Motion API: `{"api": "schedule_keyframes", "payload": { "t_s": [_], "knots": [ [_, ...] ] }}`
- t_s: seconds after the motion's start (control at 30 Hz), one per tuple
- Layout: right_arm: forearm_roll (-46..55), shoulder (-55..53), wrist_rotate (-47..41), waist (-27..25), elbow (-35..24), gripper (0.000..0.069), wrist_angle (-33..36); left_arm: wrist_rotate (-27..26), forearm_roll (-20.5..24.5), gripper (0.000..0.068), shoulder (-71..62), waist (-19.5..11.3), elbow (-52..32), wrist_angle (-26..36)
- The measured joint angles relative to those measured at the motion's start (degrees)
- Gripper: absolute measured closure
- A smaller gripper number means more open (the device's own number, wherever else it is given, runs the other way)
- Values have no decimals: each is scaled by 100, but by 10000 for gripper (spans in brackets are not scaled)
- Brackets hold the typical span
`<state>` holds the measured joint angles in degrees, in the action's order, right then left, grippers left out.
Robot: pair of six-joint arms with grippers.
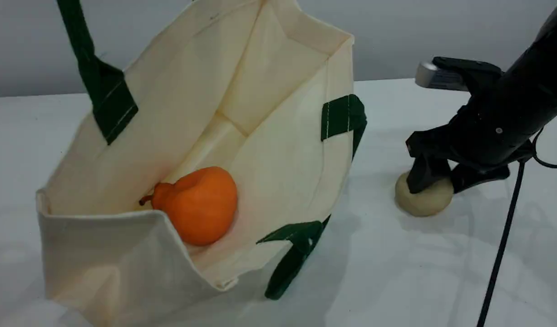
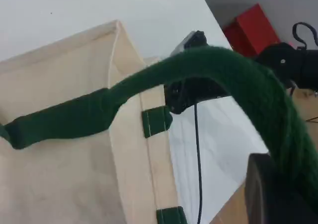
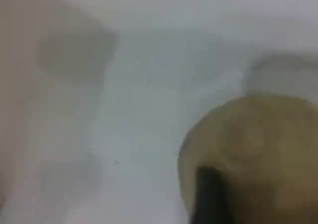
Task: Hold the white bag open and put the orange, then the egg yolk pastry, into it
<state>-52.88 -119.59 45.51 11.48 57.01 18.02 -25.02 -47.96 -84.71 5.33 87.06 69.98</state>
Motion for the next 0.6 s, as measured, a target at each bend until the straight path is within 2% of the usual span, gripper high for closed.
{"api": "schedule_keyframes", "payload": {
  "t_s": [0.1,0.13,0.37,0.6],
  "knots": [
    [0,0,0,0,0,477,64,0,0,608,0,0,0,0],
    [16,13,0,0,0,499,93,0,0,608,0,0,0,0],
    [264,504,-10,-201,-7,502,649,0,0,608,0,0,0,0],
    [453,1663,-53,-475,-7,502,1160,-18,0,608,0,0,0,0]
  ]
}}
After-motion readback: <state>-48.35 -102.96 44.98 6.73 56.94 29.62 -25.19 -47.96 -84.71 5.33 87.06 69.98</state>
